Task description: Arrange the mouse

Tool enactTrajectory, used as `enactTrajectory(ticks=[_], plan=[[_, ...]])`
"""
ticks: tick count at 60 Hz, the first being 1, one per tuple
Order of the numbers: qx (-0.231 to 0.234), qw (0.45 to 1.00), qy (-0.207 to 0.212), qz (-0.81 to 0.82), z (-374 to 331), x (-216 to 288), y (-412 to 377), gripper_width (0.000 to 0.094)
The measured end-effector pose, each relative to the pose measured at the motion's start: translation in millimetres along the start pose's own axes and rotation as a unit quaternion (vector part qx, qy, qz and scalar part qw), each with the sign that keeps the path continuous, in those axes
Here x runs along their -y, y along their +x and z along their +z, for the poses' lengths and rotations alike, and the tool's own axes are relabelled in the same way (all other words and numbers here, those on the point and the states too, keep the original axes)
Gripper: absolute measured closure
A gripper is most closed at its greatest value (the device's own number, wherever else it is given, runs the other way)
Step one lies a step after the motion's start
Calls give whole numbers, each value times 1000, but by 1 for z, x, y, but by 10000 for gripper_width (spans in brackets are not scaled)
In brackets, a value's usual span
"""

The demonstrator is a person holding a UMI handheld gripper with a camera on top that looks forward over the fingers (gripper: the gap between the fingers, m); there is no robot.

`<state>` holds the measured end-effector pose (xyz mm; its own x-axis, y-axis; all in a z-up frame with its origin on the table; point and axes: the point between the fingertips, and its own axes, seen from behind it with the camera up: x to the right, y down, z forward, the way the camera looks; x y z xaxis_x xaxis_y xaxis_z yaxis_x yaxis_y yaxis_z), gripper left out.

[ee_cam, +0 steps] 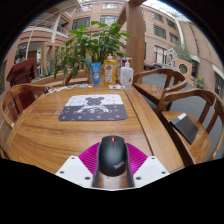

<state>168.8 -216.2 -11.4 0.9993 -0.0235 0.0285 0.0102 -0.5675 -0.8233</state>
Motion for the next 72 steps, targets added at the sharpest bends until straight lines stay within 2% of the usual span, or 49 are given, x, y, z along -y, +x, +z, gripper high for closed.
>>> enactTrajectory(ticks=[8,15,28,31,36,40,44,53,63,72], plan=[[-11,1000,-4,11,-1,3,1,590],[-23,999,36,-1,-26,35,3,588],[19,982,189,10,-93,208,-21,589],[30,977,209,16,-90,243,-27,591],[38,975,219,25,-65,282,-36,592],[38,977,206,31,-25,288,-45,593],[42,984,168,33,21,287,-57,593],[34,997,74,3,116,222,-73,592],[37,999,-13,8,167,153,-82,558],[50,997,-47,18,176,130,-87,467]])
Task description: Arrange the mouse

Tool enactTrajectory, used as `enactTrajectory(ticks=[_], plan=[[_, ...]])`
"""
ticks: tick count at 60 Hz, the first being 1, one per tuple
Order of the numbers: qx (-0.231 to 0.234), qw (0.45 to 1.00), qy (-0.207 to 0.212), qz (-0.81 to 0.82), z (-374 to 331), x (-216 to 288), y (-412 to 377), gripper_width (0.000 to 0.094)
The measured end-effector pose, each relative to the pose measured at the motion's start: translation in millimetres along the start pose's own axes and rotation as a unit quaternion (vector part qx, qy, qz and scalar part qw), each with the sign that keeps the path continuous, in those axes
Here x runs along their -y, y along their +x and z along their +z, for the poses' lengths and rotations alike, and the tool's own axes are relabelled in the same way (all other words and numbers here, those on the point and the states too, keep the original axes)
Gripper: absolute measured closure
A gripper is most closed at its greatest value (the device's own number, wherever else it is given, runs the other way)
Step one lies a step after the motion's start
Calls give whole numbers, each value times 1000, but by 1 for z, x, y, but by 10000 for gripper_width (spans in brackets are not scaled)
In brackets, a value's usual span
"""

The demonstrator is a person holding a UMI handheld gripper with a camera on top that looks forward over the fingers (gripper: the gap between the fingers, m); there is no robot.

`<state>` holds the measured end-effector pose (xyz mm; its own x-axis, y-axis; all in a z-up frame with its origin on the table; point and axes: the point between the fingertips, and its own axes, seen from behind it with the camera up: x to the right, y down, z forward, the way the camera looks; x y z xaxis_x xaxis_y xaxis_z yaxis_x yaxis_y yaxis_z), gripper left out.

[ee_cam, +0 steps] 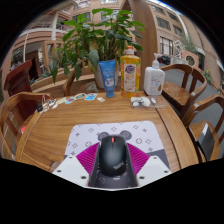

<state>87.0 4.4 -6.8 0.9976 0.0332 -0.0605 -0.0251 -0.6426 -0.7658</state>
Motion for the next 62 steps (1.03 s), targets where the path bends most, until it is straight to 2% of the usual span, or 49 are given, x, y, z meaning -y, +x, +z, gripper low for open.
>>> enactTrajectory(ticks=[3,7,10,14,30,46,62], plan=[[-6,1000,8,0,-6,2,2,349],[-13,1000,19,-11,-20,10,4,66],[-20,999,29,-15,-36,13,4,105],[-26,999,40,-20,-62,21,4,69],[-41,994,91,-41,-187,34,-11,82],[-45,992,104,-53,-272,7,-24,84],[-34,992,104,-59,-303,-12,-37,84]])
